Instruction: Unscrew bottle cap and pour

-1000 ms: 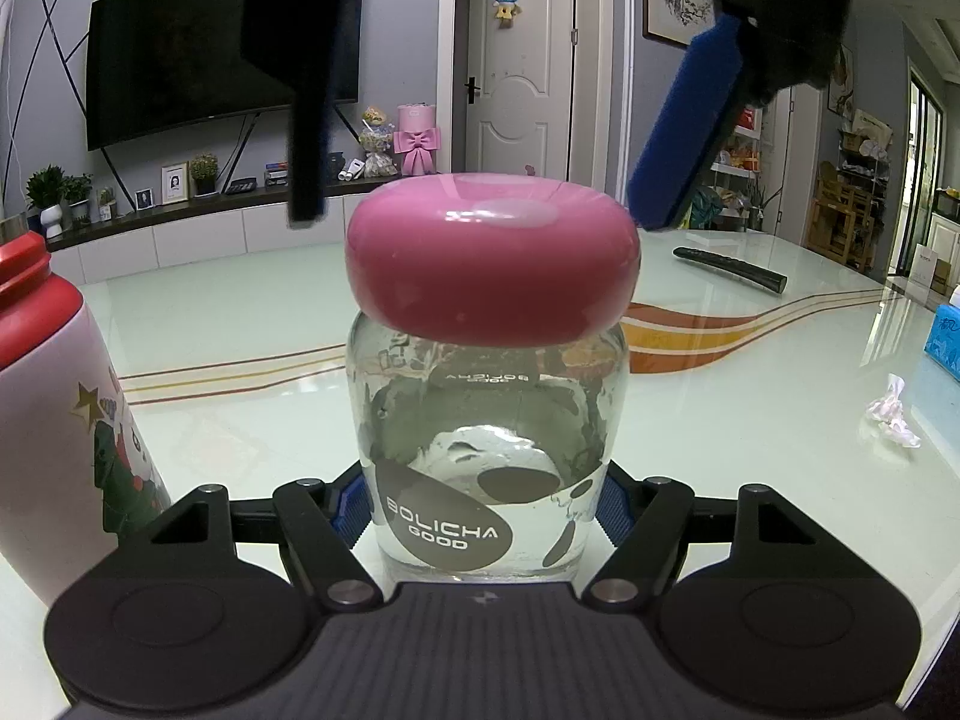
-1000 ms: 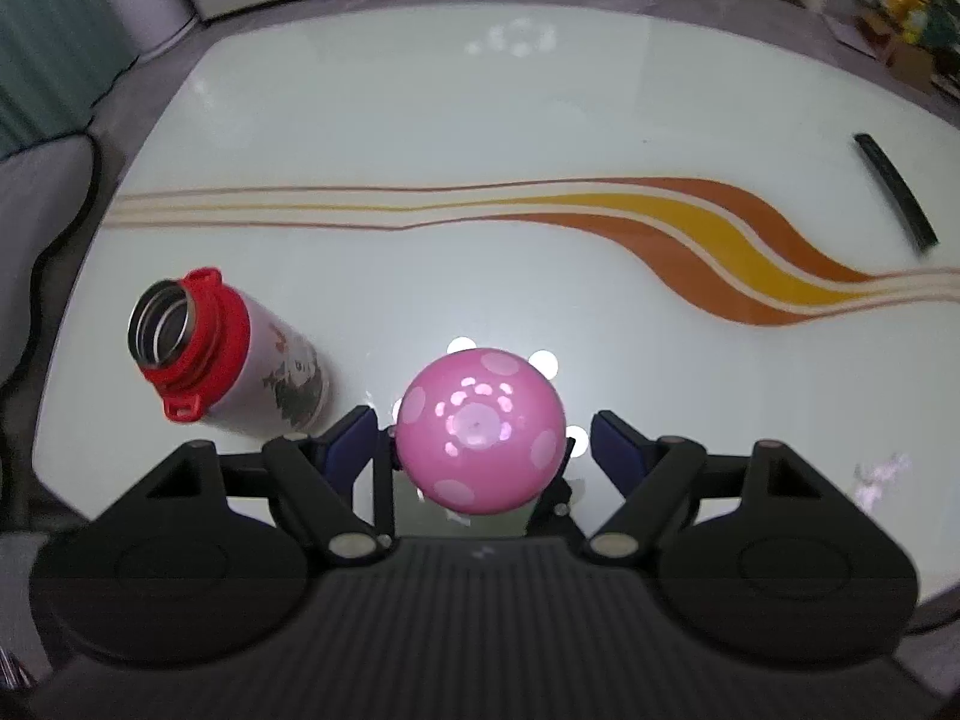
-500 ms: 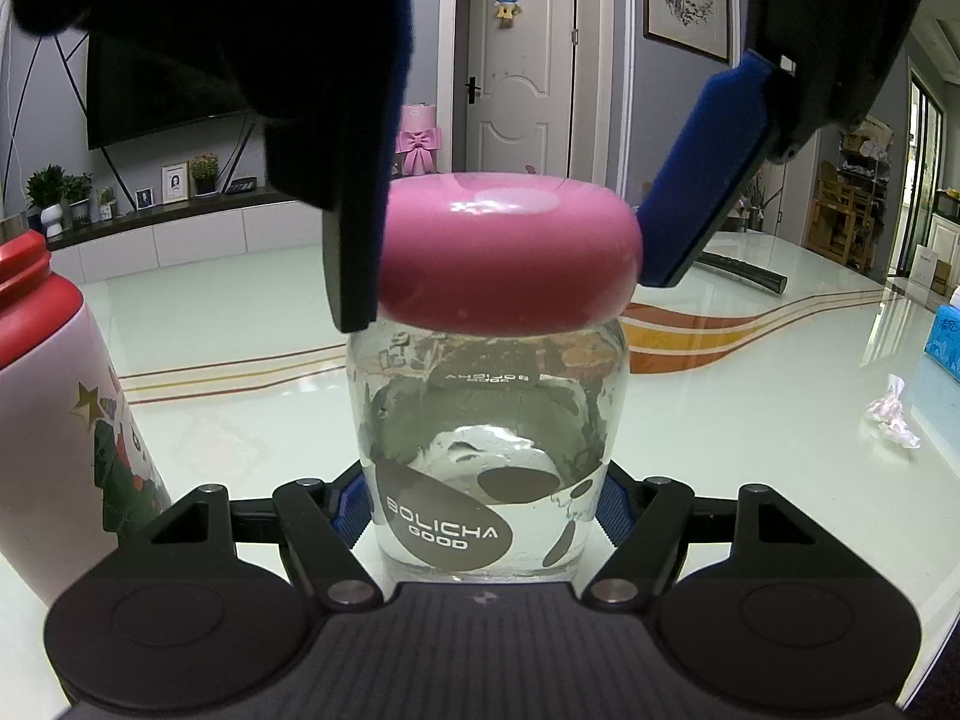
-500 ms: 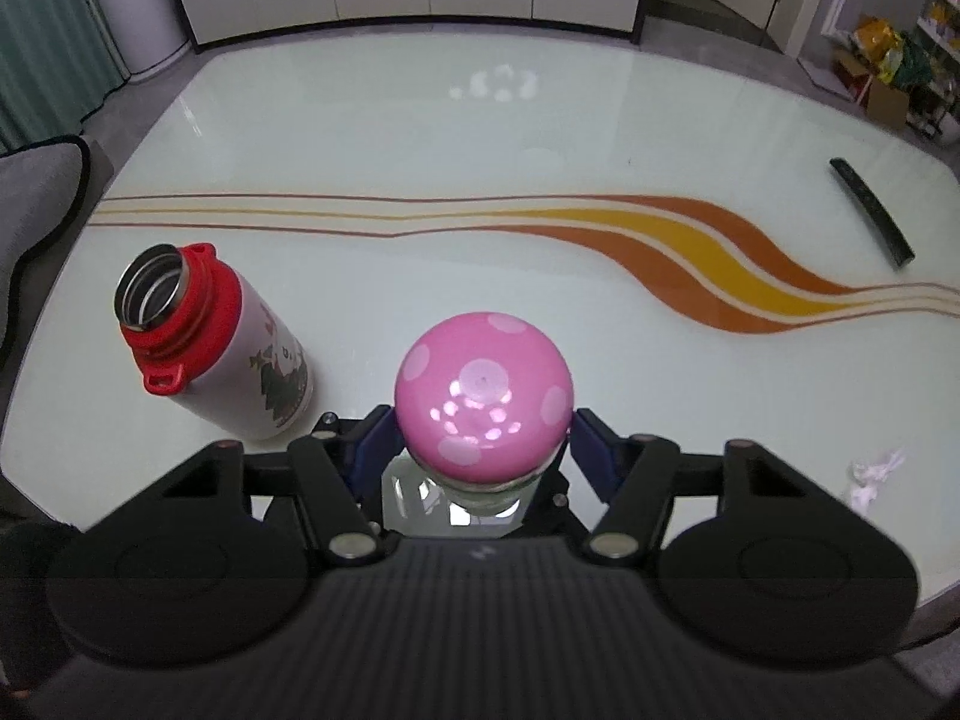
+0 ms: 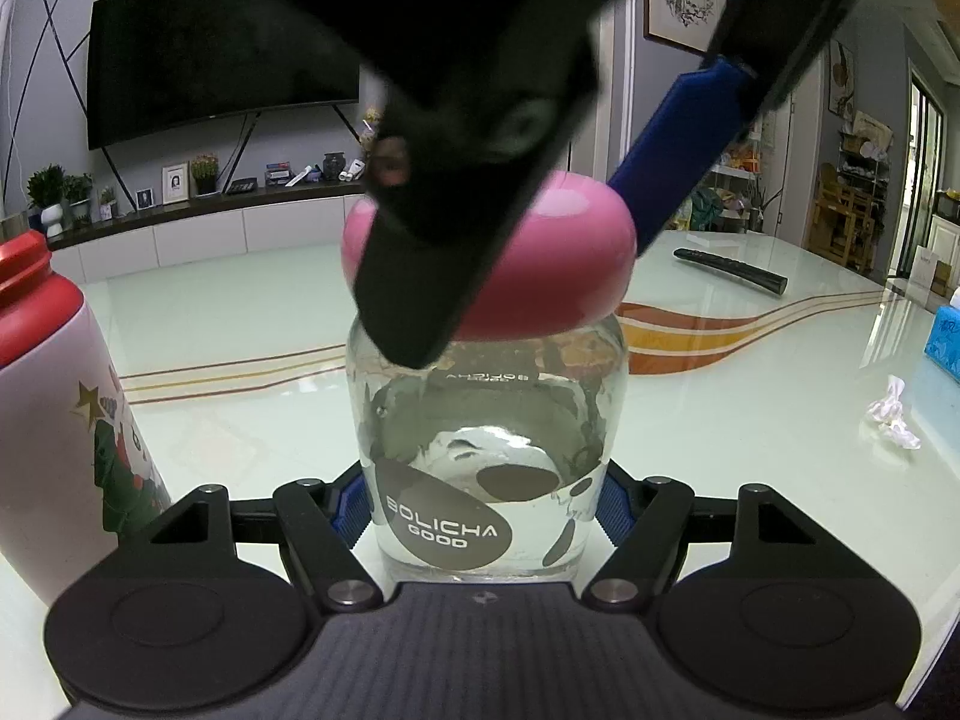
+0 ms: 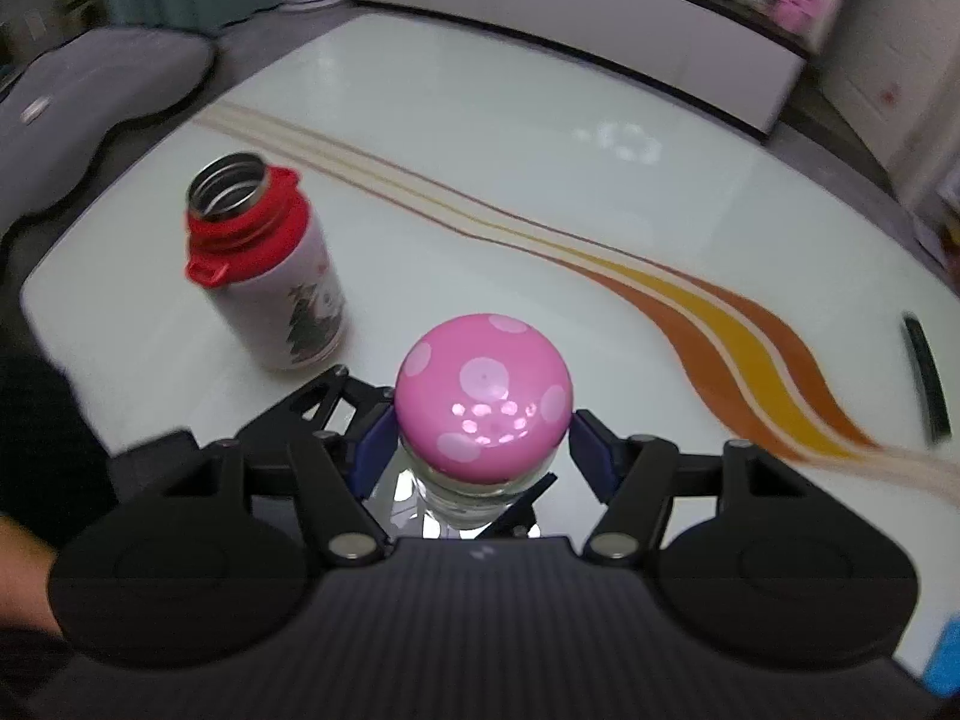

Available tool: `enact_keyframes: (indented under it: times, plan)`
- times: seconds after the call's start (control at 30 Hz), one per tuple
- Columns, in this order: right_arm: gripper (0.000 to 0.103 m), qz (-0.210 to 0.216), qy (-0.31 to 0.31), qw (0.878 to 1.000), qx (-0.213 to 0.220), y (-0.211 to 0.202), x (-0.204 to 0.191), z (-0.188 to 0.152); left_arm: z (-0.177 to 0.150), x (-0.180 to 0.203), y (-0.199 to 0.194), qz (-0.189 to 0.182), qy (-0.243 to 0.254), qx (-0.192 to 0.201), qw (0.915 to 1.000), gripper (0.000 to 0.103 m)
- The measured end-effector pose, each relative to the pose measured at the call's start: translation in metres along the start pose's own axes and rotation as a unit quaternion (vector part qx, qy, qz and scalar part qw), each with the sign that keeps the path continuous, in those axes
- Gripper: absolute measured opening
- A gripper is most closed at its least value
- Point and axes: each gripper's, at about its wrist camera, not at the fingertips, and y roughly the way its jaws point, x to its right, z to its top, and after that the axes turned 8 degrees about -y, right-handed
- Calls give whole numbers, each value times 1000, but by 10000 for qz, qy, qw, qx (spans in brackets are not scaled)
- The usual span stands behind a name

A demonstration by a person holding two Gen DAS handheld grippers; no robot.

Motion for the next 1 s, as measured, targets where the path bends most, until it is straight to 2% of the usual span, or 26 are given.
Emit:
enact_keyframes:
  times: [0.13,0.27,0.47,0.63,0.67,0.7,0.73,0.83,0.9,0.97,1.0]
  plan:
    - [63,439,-443,9981,6,1,10,-1,5,-3,6,1,-4,-14,10000,74]
    - [63,681,-735,9950,-41,3,17,1,9,0,8,-2,-15,-15,10000,74]
    - [63,1157,-1564,9809,8,6,27,2,11,-5,8,-5,-15,-13,10000,74]
    - [63,1324,-1968,9714,85,5,32,3,13,-2,8,-6,-9,-11,10000,74]
    - [66,1302,-1958,9719,79,4,32,3,12,-2,8,-7,-7,-10,10000,74]
    - [74,1244,-1889,9741,51,3,33,3,12,-1,8,-7,-3,-10,10000,74]
    - [78,1177,-1780,9770,7,4,34,3,12,-1,8,-6,0,-11,10000,74]
    - [81,1210,-1039,9872,-48,2,42,4,12,-3,7,-9,0,-13,10000,74]
    - [92,1205,-353,9920,105,-4,47,3,12,-4,8,-11,-4,-15,10000,74]
    - [92,1025,446,9937,112,-8,51,2,12,-4,8,-11,-7,-17,10000,74]
    - [92,999,1060,9893,15,-10,53,2,13,-4,8,-11,-8,-17,10000,74]
